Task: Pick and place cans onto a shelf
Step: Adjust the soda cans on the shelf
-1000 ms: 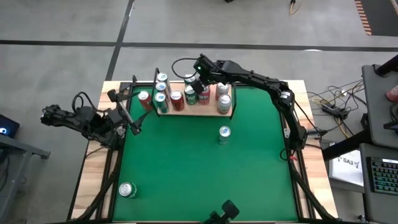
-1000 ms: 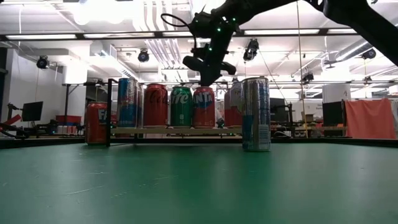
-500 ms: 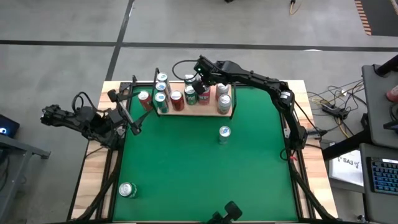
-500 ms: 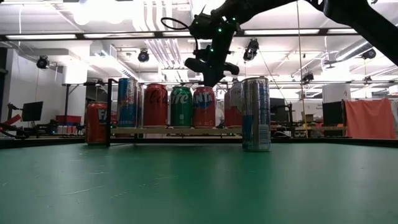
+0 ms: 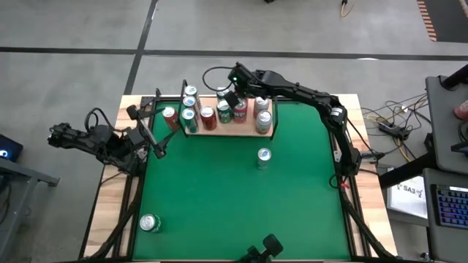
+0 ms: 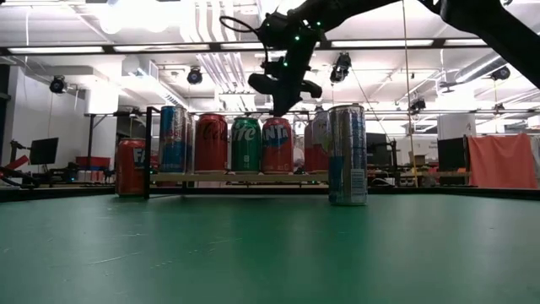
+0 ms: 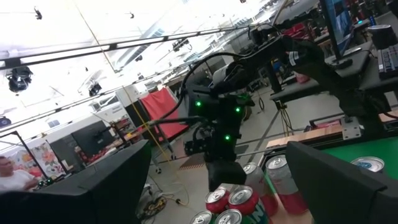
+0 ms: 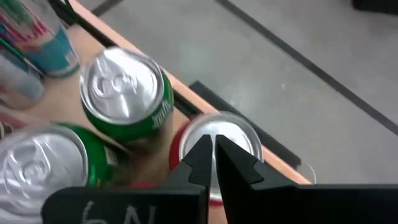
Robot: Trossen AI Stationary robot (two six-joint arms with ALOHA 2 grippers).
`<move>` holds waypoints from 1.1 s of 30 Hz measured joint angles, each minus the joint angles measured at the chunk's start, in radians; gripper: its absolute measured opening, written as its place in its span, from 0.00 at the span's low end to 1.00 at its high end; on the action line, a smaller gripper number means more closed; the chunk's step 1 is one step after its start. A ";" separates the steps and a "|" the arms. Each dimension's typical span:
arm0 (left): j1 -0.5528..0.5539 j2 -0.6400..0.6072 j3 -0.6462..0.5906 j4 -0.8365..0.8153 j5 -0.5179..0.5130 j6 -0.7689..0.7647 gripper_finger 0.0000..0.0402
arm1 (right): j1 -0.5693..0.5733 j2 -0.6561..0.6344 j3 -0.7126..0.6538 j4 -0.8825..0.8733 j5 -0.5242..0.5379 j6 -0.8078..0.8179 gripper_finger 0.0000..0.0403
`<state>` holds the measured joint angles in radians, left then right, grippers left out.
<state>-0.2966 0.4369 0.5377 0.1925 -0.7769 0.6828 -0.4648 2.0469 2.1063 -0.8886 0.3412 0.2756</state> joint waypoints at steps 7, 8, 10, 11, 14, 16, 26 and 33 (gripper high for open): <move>0.000 0.000 0.000 0.000 0.000 0.003 0.89 | 0.000 0.020 -0.002 0.020 0.000 -0.011 0.03; 0.000 0.000 0.000 0.000 0.000 0.003 0.89 | 0.000 0.024 -0.004 0.012 0.000 -0.011 0.03; 0.000 0.000 0.000 0.000 0.000 0.003 0.89 | 0.002 0.029 -0.004 0.004 0.003 -0.011 0.03; 0.000 0.000 0.000 0.000 0.000 0.003 0.89 | 0.002 0.029 -0.004 -0.009 0.002 -0.009 0.03; 0.000 0.000 0.000 0.000 0.000 0.003 0.89 | 0.002 0.029 -0.010 -0.024 0.006 -0.007 0.03; 0.000 0.000 0.000 0.000 0.000 0.003 0.89 | 0.002 0.029 -0.010 -0.038 0.007 -0.007 0.03; 0.000 0.000 0.000 0.000 0.001 0.004 0.89 | 0.003 0.027 -0.003 -0.078 0.003 0.000 0.03; 0.000 0.000 0.000 0.000 0.001 0.004 0.89 | 0.003 0.025 -0.003 -0.105 0.001 0.020 0.03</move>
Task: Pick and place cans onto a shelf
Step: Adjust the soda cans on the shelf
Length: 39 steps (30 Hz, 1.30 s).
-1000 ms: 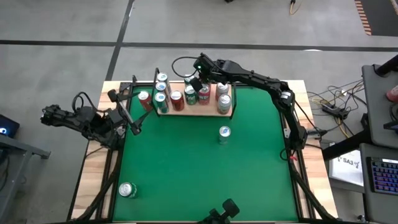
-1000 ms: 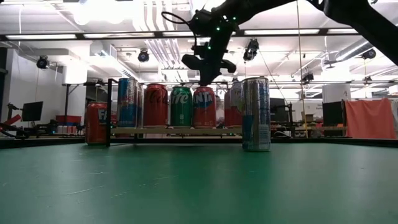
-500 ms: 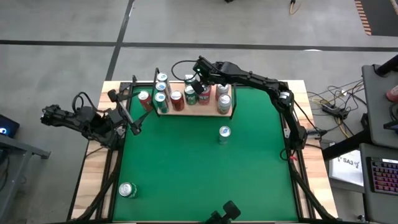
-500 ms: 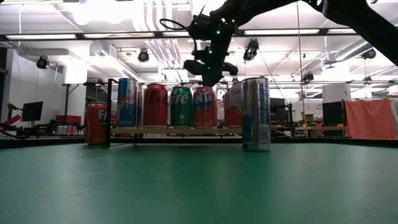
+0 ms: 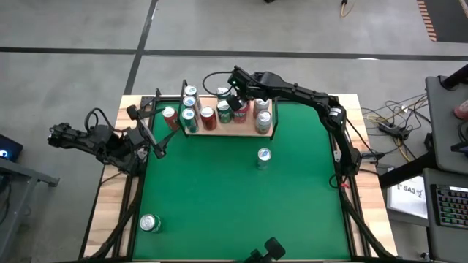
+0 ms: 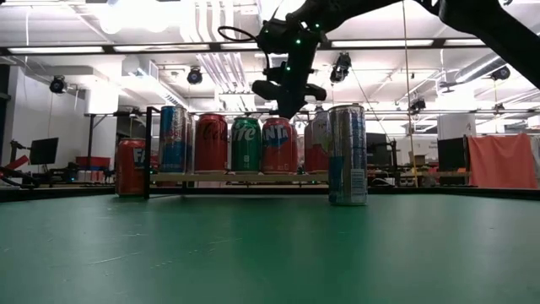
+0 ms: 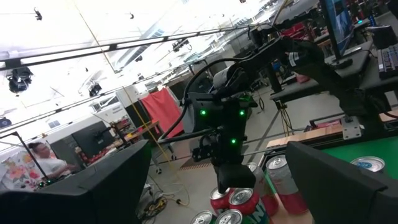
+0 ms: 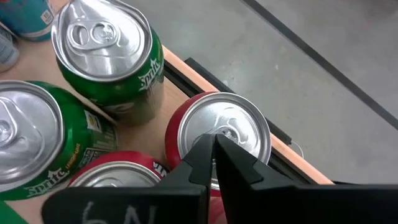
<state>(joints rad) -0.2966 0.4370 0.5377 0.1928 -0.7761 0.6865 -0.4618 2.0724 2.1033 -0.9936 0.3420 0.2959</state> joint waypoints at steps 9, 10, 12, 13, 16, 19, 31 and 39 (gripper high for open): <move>0.000 0.000 0.000 0.000 0.000 0.003 0.89 | 0.012 -0.021 -0.003 -0.013 0.000 0.000 0.03; 0.000 0.000 0.000 0.000 0.000 0.003 0.89 | 0.015 -0.027 -0.004 -0.015 -0.001 0.000 0.03; 0.000 0.000 0.000 0.000 0.000 0.003 0.89 | 0.023 -0.038 -0.003 -0.016 0.001 0.000 0.03; 0.000 0.000 0.000 0.000 0.000 0.003 0.89 | 0.028 -0.044 0.000 -0.013 0.005 0.001 0.03; 0.000 0.000 0.000 0.000 0.000 0.003 0.89 | 0.041 -0.058 0.015 -0.005 0.012 0.000 0.03; 0.000 0.000 0.000 0.000 0.000 0.003 0.89 | 0.057 -0.061 0.018 -0.003 0.012 0.000 0.03; 0.000 0.000 0.000 0.001 0.000 0.003 0.89 | 0.111 -0.058 0.004 0.003 -0.105 0.014 0.03; 0.000 0.000 0.000 0.001 0.000 0.003 0.89 | 0.111 -0.059 -0.053 -0.004 -0.069 0.061 0.03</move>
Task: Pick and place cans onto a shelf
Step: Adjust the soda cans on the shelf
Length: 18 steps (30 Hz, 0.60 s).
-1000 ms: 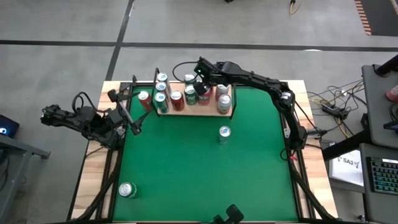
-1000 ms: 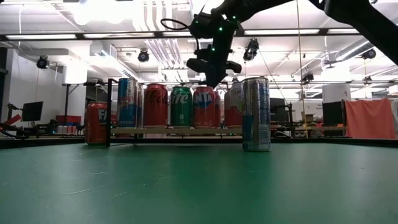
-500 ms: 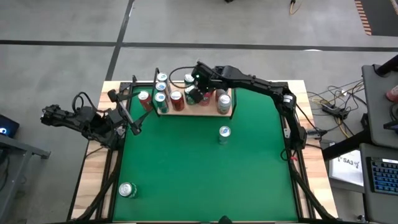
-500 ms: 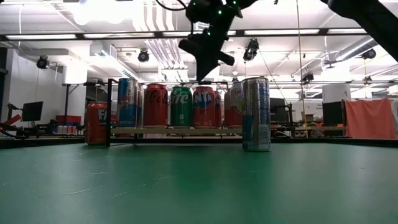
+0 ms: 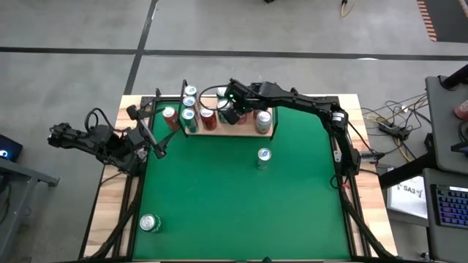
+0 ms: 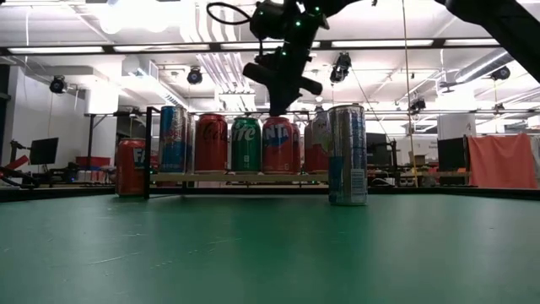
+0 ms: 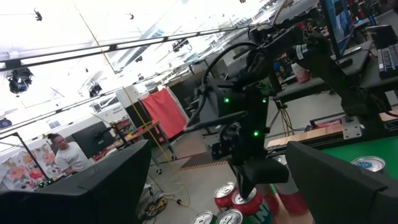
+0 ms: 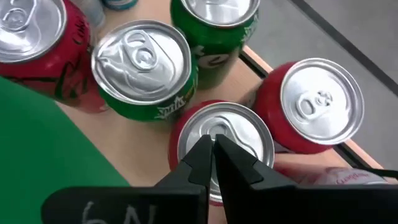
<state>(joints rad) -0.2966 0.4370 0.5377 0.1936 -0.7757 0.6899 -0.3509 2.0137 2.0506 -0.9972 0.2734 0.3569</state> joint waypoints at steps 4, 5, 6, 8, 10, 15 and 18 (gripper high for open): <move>0.000 0.000 0.000 0.000 0.000 0.000 0.89 | 0.002 -0.002 0.000 -0.023 0.003 0.011 0.03; 0.000 0.000 0.000 0.000 0.000 0.000 0.89 | 0.002 -0.003 0.003 -0.031 0.002 0.013 0.03; 0.000 0.000 0.000 0.000 0.000 0.000 0.89 | 0.002 -0.004 0.004 -0.039 0.001 0.016 0.03; 0.000 0.000 0.000 0.000 0.000 0.000 0.89 | 0.002 -0.005 0.005 -0.049 0.001 0.024 0.03; 0.000 0.000 0.000 0.000 0.000 0.000 0.89 | 0.002 -0.007 0.005 -0.061 0.000 0.026 0.03; 0.000 0.000 0.000 0.000 0.000 0.000 0.89 | 0.002 -0.009 0.005 -0.098 0.001 0.029 0.03; 0.000 0.000 0.000 0.000 0.000 0.000 0.89 | 0.002 -0.009 0.005 -0.106 0.009 0.028 0.03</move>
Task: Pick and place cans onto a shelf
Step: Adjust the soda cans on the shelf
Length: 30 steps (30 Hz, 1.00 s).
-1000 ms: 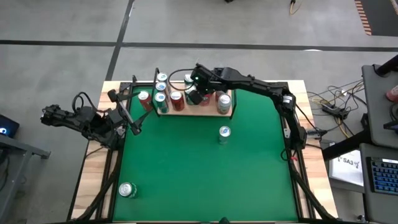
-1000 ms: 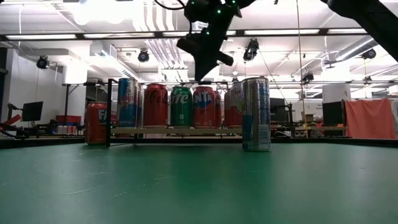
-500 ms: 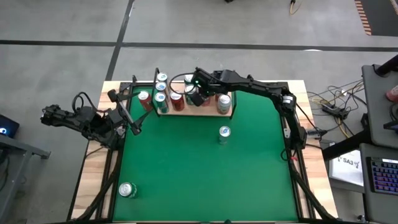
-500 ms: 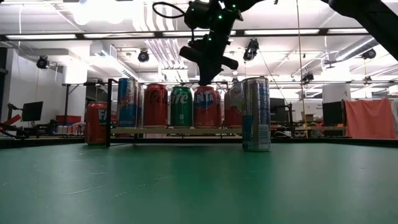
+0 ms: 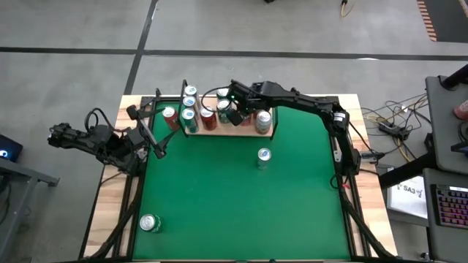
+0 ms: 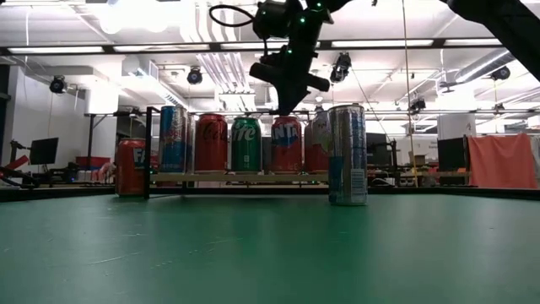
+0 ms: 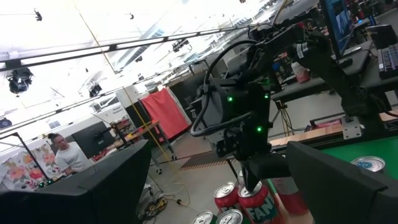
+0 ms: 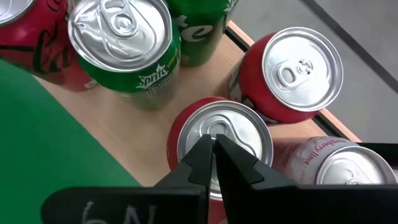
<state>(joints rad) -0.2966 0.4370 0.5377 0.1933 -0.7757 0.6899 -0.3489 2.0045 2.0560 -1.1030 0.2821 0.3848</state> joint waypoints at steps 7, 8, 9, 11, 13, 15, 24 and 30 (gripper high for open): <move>0.000 0.000 0.000 0.000 0.000 0.000 0.89 | 0.000 -0.001 0.000 0.000 0.007 -0.001 0.03; 0.000 0.000 0.000 0.000 0.000 0.000 0.89 | 0.000 -0.002 0.000 0.001 0.007 -0.001 0.03; 0.000 0.000 0.000 0.000 0.000 0.000 0.89 | 0.000 -0.006 0.000 0.003 0.007 0.000 0.03; 0.000 0.000 0.000 0.000 0.000 0.000 0.89 | 0.000 -0.017 -0.002 -0.001 0.005 0.009 0.03; 0.000 0.000 0.000 0.000 0.000 0.000 0.89 | 0.000 -0.031 -0.003 0.005 0.003 0.009 0.03; 0.000 0.000 0.000 0.000 0.000 0.000 0.89 | -0.001 -0.050 -0.003 0.023 0.009 0.009 0.03; -0.001 0.000 0.000 0.001 0.001 0.008 0.89 | -0.061 -0.045 -0.002 0.168 0.067 -0.063 0.03; -0.001 0.000 0.000 0.001 0.001 0.019 0.89 | -0.090 -0.017 -0.006 0.162 0.060 -0.072 0.03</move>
<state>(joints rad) -0.2974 0.4370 0.5377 0.1940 -0.7750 0.7094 -0.4385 1.9875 2.0499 -0.9413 0.3424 0.3132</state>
